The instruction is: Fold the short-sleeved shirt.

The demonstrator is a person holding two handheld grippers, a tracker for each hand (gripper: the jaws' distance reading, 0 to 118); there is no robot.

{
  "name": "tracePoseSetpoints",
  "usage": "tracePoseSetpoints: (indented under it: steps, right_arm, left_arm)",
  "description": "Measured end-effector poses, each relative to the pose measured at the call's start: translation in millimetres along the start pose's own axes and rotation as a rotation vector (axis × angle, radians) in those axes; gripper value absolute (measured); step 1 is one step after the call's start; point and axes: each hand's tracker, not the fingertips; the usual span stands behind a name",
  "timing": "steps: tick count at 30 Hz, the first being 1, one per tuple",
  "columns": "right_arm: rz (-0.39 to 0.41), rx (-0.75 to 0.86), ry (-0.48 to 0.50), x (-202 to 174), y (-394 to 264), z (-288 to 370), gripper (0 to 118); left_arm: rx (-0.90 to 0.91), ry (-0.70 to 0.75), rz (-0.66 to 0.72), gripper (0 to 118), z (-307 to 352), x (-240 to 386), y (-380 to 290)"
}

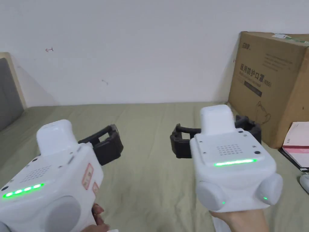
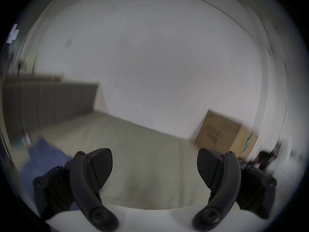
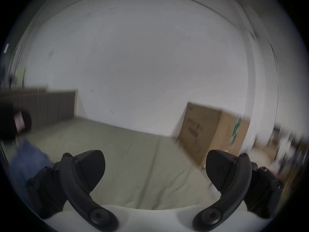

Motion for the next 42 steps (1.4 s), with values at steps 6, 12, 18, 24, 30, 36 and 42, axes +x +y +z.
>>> tracePoseSetpoints:
  steps: [6, 12, 18, 24, 30, 36, 42]
  right_arm:
    - [1.025, 0.219, -0.157, -75.8, -30.2, 2.6, 118]
    - [0.896, 0.127, 0.039, -79.2, -37.9, 0.4, 118]
    - [-0.008, -0.032, 0.091, -11.2, -2.1, -12.8, 118]
    - [-0.356, -0.078, 0.029, 31.4, -54.5, -5.1, 118]
    - [-0.227, -0.024, -0.017, 20.7, -41.7, 13.0, 118]
    - [-0.19, -0.023, -0.114, 13.3, -32.0, 13.2, 67]
    - [-0.205, -0.066, -0.137, 15.2, -40.5, 10.8, 12]
  left_arm:
    - [0.002, 0.0, 0.646, 107, -10.2, -62.5, -45.5]
    - [-0.013, 0.072, 0.784, 106, -11.5, -85.1, -57.8]
    - [-0.016, 0.154, -0.029, 107, -14.0, -7.2, -3.8]
    - [0.015, 0.088, -0.697, 106, -4.6, 52.4, -27.3]
    - [-0.054, 0.041, -0.513, 105, -5.5, 38.3, -29.4]
    - [-0.029, 0.048, -0.419, 6, 0.2, 35.0, -13.7]
    - [-0.006, 0.066, -0.464, 0, 4.6, 34.2, -18.7]
